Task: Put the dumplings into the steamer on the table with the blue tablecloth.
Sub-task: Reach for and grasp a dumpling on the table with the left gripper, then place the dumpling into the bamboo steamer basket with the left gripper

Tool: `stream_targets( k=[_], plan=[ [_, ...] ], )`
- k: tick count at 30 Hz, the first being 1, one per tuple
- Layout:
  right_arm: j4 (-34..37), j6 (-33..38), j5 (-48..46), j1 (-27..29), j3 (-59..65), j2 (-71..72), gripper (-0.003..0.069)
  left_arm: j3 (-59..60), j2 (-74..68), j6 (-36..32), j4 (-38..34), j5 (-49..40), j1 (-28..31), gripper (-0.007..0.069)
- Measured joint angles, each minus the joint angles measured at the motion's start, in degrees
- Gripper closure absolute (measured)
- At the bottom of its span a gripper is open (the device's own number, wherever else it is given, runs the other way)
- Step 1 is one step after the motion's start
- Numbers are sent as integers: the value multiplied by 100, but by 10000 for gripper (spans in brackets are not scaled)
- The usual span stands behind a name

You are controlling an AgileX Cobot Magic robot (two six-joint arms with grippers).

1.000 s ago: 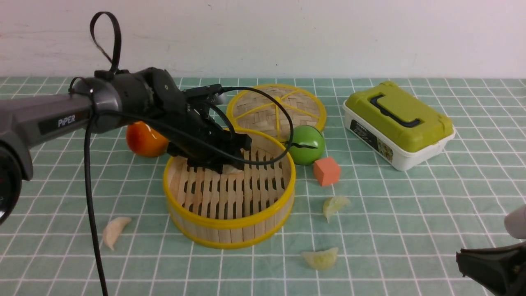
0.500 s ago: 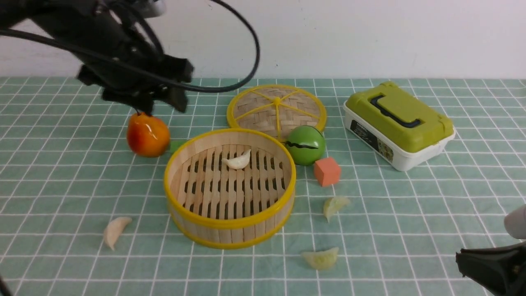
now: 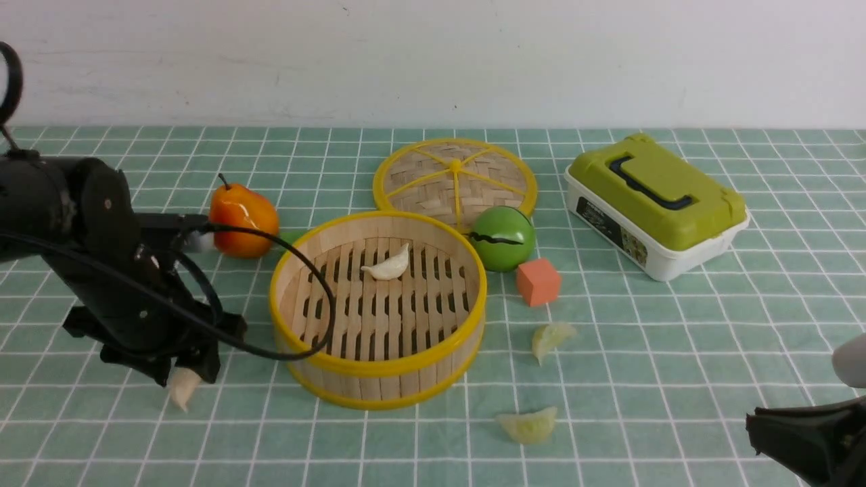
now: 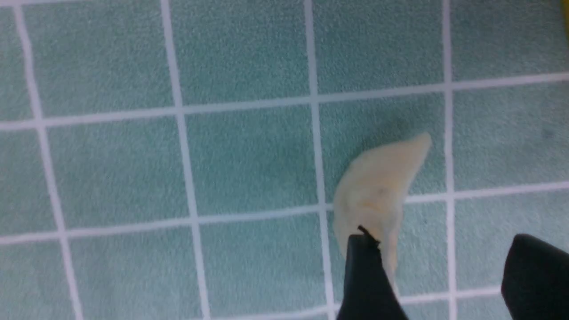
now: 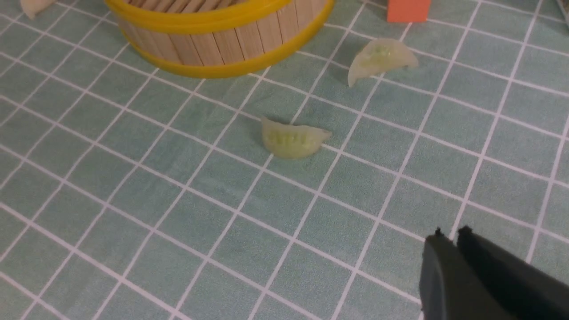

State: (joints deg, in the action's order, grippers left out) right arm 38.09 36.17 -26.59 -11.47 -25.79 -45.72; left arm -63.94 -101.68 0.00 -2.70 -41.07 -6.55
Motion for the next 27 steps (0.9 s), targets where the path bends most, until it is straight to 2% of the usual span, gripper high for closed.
stream_targets(
  k=[4,9,13,17,19,23,27],
  plan=[
    [6,0,0,0,0,0,618,0,-250,-109,69,288,0,257],
    [6,0,-6,0,0,0,617,-6,-522,-123,56,680,2,424],
    [6,0,-11,0,0,0,616,-21,-522,-123,56,663,2,424],
    [6,0,-11,0,0,0,616,-204,-438,-123,39,242,2,424],
    [6,0,-11,0,0,0,616,-599,-108,-123,-196,-252,2,424],
    [6,0,-5,0,0,0,616,-1439,401,-254,-1129,-556,-129,424],
    [1,0,-5,0,0,0,616,-2102,252,-659,-1758,-500,-808,424]
  ],
)
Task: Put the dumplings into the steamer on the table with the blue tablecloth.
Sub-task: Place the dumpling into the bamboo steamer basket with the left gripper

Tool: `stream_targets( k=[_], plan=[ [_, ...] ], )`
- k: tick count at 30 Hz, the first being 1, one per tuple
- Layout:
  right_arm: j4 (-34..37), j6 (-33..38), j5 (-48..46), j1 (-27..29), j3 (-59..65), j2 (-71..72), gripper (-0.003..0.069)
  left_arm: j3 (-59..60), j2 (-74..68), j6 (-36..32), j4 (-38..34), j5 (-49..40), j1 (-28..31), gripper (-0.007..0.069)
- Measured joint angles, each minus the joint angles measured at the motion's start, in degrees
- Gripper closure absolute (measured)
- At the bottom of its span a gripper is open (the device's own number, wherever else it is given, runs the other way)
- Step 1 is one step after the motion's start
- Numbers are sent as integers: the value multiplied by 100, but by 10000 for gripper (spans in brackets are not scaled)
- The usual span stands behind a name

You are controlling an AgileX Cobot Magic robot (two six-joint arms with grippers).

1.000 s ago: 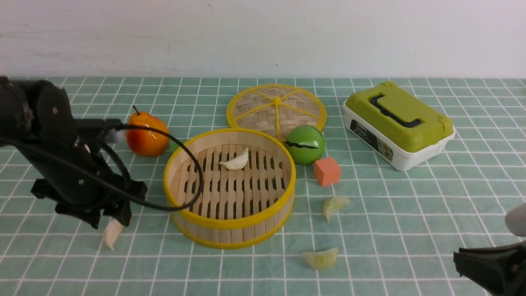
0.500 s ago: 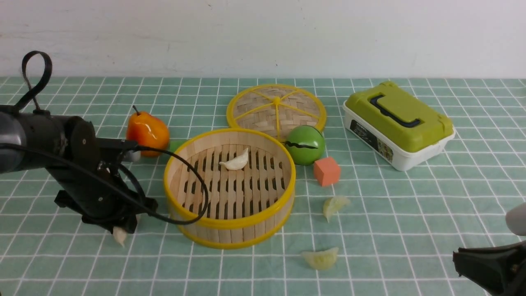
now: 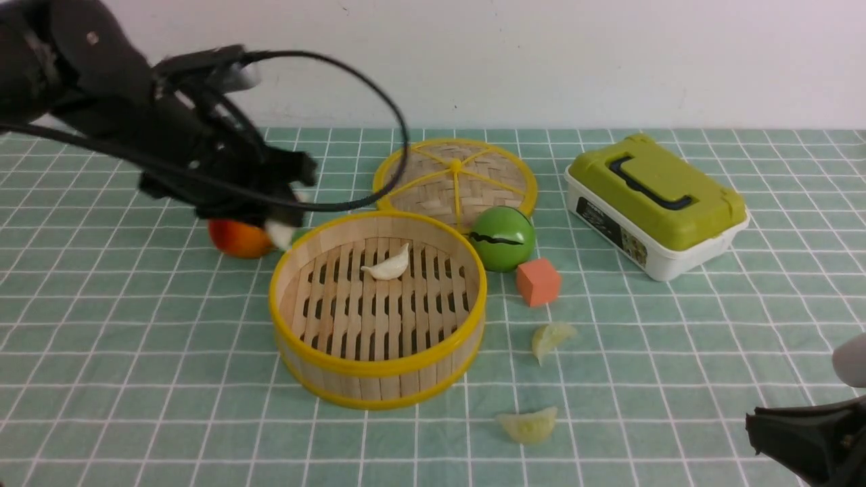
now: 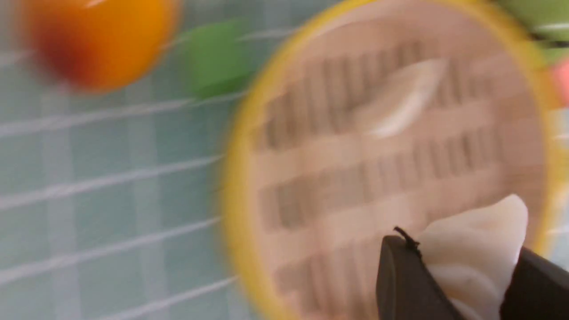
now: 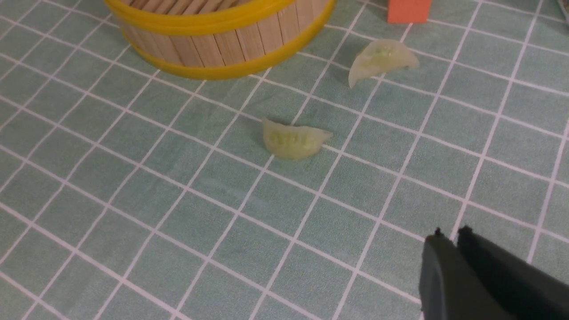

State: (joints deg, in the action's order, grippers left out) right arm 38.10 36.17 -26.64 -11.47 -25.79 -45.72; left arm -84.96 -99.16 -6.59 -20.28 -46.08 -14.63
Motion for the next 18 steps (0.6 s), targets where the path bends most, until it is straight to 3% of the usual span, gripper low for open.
stream_targets(
  k=[8,18],
  plan=[
    [-23,0,0,0,0,0,616,-1101,-1814,-139,399,206,-1040,424],
    [-60,0,0,0,0,0,607,-2078,-2783,25,840,216,-1081,424]
  ],
)
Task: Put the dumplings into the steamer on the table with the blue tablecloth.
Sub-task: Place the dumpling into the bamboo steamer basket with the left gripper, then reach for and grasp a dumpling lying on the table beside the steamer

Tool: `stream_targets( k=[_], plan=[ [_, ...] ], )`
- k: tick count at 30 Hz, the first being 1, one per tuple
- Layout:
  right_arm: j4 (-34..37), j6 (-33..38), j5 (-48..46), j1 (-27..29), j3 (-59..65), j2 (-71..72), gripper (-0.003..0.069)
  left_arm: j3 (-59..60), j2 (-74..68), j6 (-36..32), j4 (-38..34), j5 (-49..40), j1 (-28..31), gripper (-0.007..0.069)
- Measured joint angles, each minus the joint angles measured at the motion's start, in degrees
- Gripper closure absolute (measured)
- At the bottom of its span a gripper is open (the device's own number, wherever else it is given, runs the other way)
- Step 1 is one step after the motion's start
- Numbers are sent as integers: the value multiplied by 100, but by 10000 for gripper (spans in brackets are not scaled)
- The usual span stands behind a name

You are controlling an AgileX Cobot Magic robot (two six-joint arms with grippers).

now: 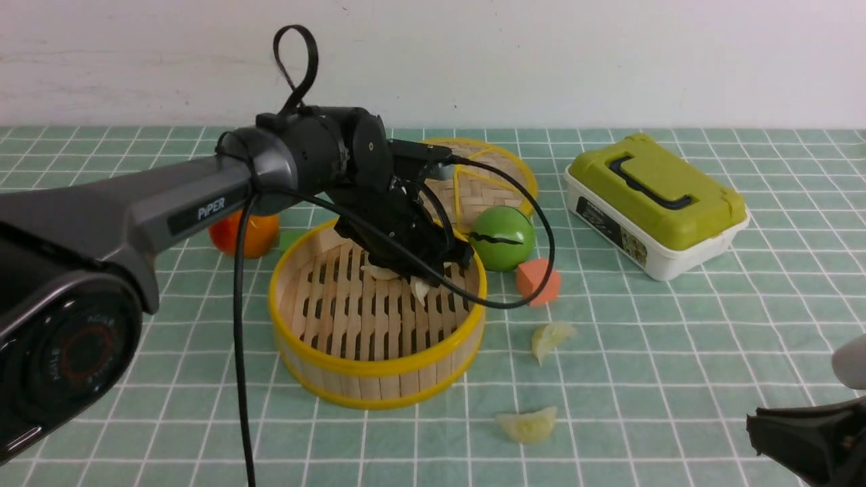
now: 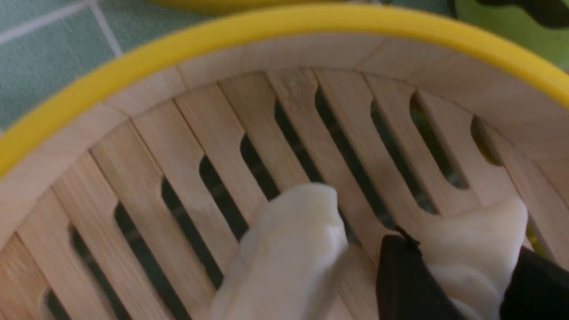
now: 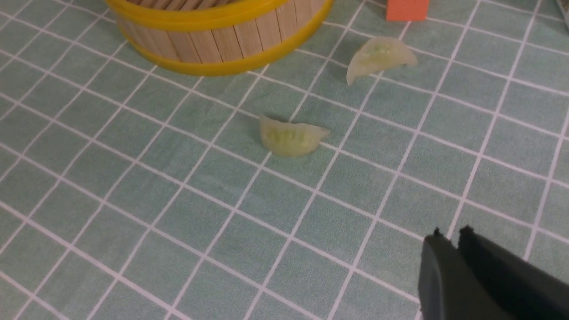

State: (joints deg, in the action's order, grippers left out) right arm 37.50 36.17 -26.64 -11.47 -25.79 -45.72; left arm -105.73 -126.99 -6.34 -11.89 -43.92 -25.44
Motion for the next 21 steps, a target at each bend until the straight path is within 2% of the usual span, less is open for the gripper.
stream_targets(
  k=[2,9,13,16,21],
  plan=[
    [0,0,0,0,0,0,606,-48,0,-68,2,-5,-6,404],
    [0,0,-11,0,0,0,600,-70,0,-92,60,-233,-17,217],
    [85,-8,-153,0,-5,0,585,-400,52,225,261,-893,-26,188],
    [90,-76,-354,0,-87,-13,554,-774,309,588,431,-1526,-37,232],
    [131,-445,-852,0,-793,-592,441,-1391,1676,776,898,-2247,-52,482]
  ],
)
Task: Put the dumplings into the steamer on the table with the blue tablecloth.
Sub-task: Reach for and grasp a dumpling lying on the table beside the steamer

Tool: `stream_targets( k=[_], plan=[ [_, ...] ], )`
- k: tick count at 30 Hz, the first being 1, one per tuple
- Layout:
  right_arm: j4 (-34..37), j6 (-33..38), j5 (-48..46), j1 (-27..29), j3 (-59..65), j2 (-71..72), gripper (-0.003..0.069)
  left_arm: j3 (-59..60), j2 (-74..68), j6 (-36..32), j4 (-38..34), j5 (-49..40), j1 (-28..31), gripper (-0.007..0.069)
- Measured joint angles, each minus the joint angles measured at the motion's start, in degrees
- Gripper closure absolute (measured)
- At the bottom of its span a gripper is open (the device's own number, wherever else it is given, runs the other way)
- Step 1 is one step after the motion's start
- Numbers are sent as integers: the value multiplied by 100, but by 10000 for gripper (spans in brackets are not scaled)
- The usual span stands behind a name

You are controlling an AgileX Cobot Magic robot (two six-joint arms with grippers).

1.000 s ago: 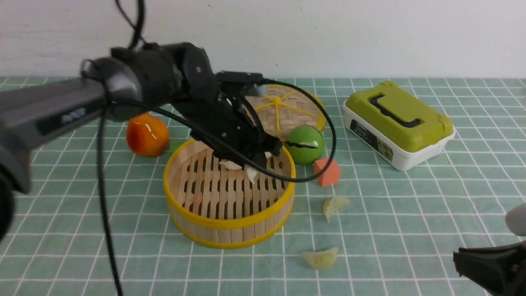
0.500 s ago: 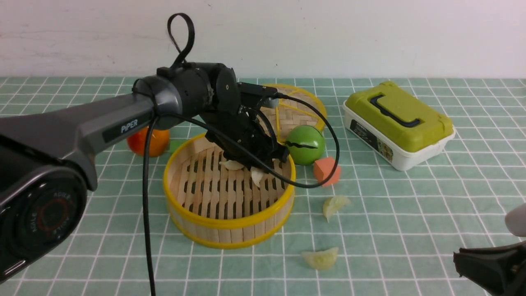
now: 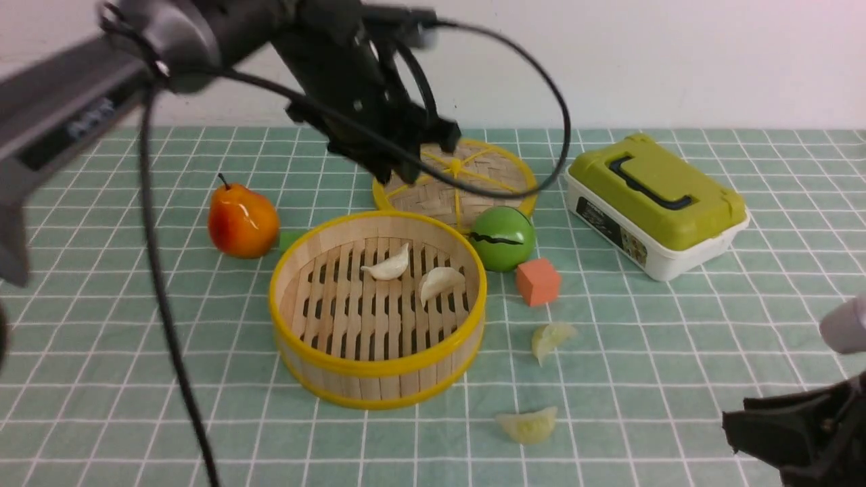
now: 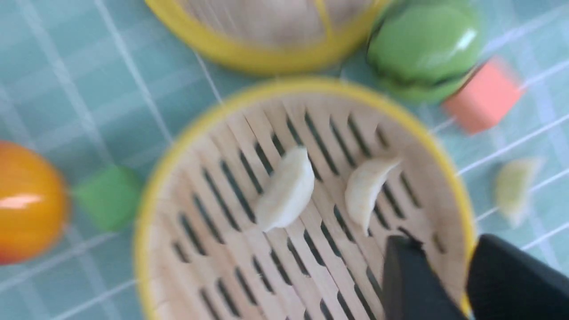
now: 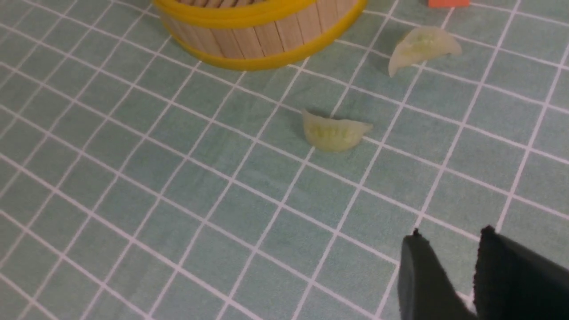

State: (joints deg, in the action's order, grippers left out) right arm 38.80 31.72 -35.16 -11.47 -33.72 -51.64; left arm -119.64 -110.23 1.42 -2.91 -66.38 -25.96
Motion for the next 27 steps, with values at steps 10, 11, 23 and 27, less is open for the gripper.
stream_targets(
  k=[10,11,23,27],
  plan=[
    [326,-248,547,-513,-1314,-2621,384,1631,2740,6,-80,-488,0,639],
    [326,-263,646,-588,-1392,-2736,382,1977,2965,21,-54,-488,0,639],
    [432,-847,1935,-911,-2830,-5348,277,6299,5951,905,1206,89,0,639],
    [432,-847,2137,-911,-3012,-5743,279,7003,6577,1189,1643,83,0,639]
  ],
)
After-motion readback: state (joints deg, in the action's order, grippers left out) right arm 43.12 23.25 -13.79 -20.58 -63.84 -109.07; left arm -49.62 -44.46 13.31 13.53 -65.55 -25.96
